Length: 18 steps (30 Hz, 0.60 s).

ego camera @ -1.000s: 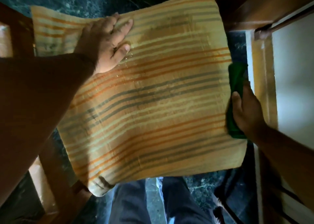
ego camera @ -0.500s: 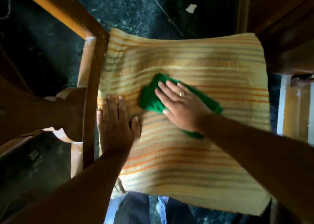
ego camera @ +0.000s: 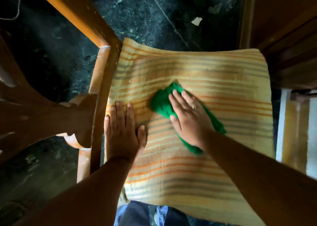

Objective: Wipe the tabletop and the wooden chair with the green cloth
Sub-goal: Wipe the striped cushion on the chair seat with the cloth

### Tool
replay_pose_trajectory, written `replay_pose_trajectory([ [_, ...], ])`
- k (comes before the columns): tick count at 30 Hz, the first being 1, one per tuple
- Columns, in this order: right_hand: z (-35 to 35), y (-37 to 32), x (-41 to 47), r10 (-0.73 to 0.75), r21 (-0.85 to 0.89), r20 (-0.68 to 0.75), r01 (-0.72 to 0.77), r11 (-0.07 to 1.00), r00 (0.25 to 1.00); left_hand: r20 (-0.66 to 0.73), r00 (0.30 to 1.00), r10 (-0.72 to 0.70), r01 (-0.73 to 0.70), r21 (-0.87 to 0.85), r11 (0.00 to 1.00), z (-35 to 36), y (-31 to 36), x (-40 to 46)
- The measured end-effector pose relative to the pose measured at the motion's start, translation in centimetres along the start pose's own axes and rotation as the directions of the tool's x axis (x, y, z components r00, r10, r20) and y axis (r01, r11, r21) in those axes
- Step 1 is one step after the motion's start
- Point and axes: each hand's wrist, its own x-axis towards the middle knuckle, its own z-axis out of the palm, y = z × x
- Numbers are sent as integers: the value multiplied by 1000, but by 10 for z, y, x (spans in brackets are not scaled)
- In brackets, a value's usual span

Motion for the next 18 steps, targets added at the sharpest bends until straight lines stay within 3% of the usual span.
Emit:
replay_pose_trajectory([
  [4, -14, 21, 107, 239, -15, -84, -241, 970, 967, -10, 1000, 15, -15, -12, 1000, 7, -2, 1],
  [7, -16, 21, 128, 304, -3, -109, -306, 952, 946, 5, 1000, 9, -9, -6, 1000, 6, -3, 2],
  [10, -4, 2, 48, 179, 16, -127, -178, 984, 976, 30, 999, 17, -17, 10, 1000, 0, -2, 0],
  [13, 8, -4, -79, -95, -57, 55, 98, 994, 994, 37, 999, 27, -27, -5, 1000, -5, -3, 1],
  [15, 0, 31, -107, -185, -112, 180, 207, 972, 966, 24, 998, 58, -58, 15, 998, -5, -5, 3],
  [16, -5, 53, -102, -158, -163, 168, 186, 969, 973, 17, 997, 79, -80, 35, 996, -3, -5, 5],
  [18, -17, 87, -69, 43, -194, 63, -30, 981, 997, -4, 995, 95, -95, 70, 993, 1, -1, 6],
])
